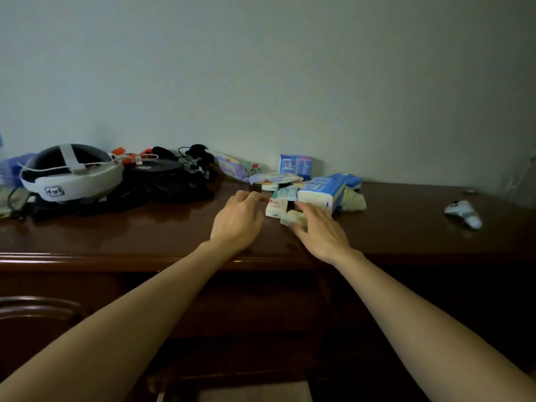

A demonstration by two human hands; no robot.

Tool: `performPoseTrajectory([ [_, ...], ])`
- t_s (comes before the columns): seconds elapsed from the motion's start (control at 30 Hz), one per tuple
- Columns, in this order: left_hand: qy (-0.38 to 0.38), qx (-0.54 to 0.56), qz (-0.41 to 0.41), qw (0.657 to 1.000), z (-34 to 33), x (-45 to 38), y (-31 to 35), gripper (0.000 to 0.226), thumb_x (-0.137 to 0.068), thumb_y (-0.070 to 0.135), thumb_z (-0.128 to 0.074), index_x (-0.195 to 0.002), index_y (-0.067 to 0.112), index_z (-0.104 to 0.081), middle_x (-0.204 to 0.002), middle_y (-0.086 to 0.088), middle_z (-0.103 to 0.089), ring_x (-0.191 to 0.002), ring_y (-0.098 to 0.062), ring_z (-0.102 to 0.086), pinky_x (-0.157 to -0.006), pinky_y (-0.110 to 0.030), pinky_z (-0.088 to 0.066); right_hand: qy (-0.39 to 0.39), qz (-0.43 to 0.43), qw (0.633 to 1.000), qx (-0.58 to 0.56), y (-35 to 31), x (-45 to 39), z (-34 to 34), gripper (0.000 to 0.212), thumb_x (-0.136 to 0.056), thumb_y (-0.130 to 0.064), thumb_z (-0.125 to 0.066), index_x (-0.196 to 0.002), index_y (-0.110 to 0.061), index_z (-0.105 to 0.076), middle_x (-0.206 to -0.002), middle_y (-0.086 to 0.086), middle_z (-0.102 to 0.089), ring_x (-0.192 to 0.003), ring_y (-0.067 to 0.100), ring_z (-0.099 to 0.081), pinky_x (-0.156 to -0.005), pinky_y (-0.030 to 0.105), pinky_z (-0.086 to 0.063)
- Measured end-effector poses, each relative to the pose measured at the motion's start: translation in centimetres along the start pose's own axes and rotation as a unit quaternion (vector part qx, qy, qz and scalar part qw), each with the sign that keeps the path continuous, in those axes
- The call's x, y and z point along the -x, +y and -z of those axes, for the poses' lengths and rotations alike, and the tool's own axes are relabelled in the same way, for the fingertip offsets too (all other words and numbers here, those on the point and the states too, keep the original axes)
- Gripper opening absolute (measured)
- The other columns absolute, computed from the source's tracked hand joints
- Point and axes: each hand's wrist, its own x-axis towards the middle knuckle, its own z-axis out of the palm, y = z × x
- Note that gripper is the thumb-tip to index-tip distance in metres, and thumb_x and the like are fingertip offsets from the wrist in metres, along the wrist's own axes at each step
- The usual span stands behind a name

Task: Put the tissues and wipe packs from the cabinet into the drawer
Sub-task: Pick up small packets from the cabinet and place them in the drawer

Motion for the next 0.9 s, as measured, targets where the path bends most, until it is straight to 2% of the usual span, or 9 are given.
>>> performPoseTrajectory([
  [0.1, -0.081, 0.030, -0.010, 0.996, -3.2, -4.5, 0.6, 0.047, -0.099, 0.034, -0.044, -0.145, 0.032, -0.043, -0.150, -0.006, -0.039, -0.135, -0.031, -0.037, -0.105, -0.047, -0.040, 0.023, -0.013, 1.000, 0.000, 1.5, -0.9, -1.1, 0.036, -0.095, -0.046, -0.059, -0.128, -0.032, -0.058, -0.133, -0.005, -0.061, -0.124, 0.021, -0.052, -0.092, 0.043, -0.048],
  [0.17, -0.154, 0.036, 0.000, 0.987, -5.8, -6.8, 0.8, 0.045, -0.102, 0.039, -0.038, -0.146, 0.033, -0.043, -0.158, -0.009, -0.029, -0.143, -0.033, -0.027, -0.114, -0.051, -0.030, 0.062, -0.042, 0.997, -0.032, 1.9, -1.0, -1.6, 0.030, -0.083, -0.049, -0.067, -0.106, -0.033, -0.058, -0.111, -0.008, -0.060, -0.103, 0.017, -0.055, -0.081, 0.040, -0.047],
  [0.27, -0.208, 0.035, 0.029, 0.977, -8.7, -7.7, 1.0, 0.034, -0.102, 0.034, -0.039, -0.128, 0.031, -0.060, -0.150, -0.008, -0.037, -0.135, -0.033, -0.042, -0.109, -0.046, -0.037, 0.092, -0.055, 0.994, -0.006, 1.9, -1.1, -2.0, 0.030, -0.079, -0.052, -0.064, -0.093, -0.030, -0.051, -0.095, -0.008, -0.052, -0.086, 0.016, -0.048, -0.071, 0.036, -0.039],
  [0.4, -0.141, 0.021, 0.061, 0.988, -8.3, -5.5, 2.2, 0.026, -0.096, 0.022, -0.048, -0.110, 0.028, -0.068, -0.136, -0.007, -0.048, -0.113, -0.035, -0.054, -0.095, -0.043, -0.044, 0.120, -0.070, 0.990, 0.016, 1.3, -0.7, -1.9, 0.022, -0.082, -0.046, -0.064, -0.085, -0.025, -0.055, -0.076, -0.011, -0.044, -0.082, 0.022, -0.056, -0.067, 0.034, -0.038],
  [0.5, -0.045, 0.061, 0.058, 0.995, -5.6, -1.1, 3.4, 0.024, -0.089, 0.016, -0.053, -0.102, 0.025, -0.071, -0.126, -0.001, -0.055, -0.107, -0.028, -0.059, -0.086, -0.037, -0.049, 0.227, -0.083, 0.970, -0.003, 0.3, 1.5, -1.9, 0.023, -0.078, -0.039, -0.072, -0.077, -0.025, -0.053, -0.067, -0.014, -0.040, -0.072, 0.019, -0.052, -0.063, 0.031, -0.037],
  [0.6, 0.087, 0.116, 0.034, 0.989, -3.3, 5.6, 4.4, 0.020, -0.087, 0.017, -0.059, -0.103, 0.025, -0.068, -0.130, 0.010, -0.053, -0.109, -0.015, -0.059, -0.082, -0.030, -0.051, 0.348, -0.059, 0.930, -0.101, -0.4, 6.3, -4.1, 0.024, -0.077, -0.020, -0.075, -0.087, -0.017, -0.054, -0.094, 0.001, -0.064, -0.091, 0.027, -0.059, -0.076, 0.036, -0.044],
  [0.7, 0.169, 0.185, -0.001, 0.968, -2.8, 13.5, 4.8, 0.022, -0.087, 0.022, -0.062, -0.107, 0.031, -0.064, -0.134, 0.017, -0.049, -0.118, -0.002, -0.054, -0.087, -0.016, -0.047, 0.396, 0.012, 0.897, -0.194, -0.5, 11.8, -7.4, 0.029, -0.084, -0.012, -0.071, -0.105, -0.006, -0.051, -0.125, 0.012, -0.057, -0.112, 0.026, -0.056, -0.090, 0.023, -0.045],
  [0.8, 0.162, 0.210, 0.026, 0.964, -5.4, 22.0, 4.1, 0.026, -0.090, 0.026, -0.060, -0.115, 0.028, -0.060, -0.138, 0.012, -0.046, -0.127, -0.002, -0.048, -0.092, -0.009, -0.044, 0.332, 0.014, 0.917, -0.221, 0.8, 18.2, -11.6, 0.042, -0.088, -0.024, -0.069, -0.121, -0.007, -0.047, -0.126, 0.009, -0.053, -0.116, 0.015, -0.057, -0.088, 0.012, -0.045],
  [0.9, 0.083, 0.191, 0.101, 0.973, -9.0, 30.3, 2.5, 0.032, -0.092, 0.024, -0.062, -0.123, 0.028, -0.057, -0.142, 0.008, -0.042, -0.120, 0.005, -0.044, -0.083, -0.005, -0.043, 0.120, -0.088, 0.964, -0.218, 3.4, 25.6, -17.1, 0.059, -0.085, -0.026, -0.076, -0.131, -0.015, -0.042, -0.127, 0.005, -0.057, -0.110, 0.016, -0.062, -0.077, 0.021, -0.051],
])
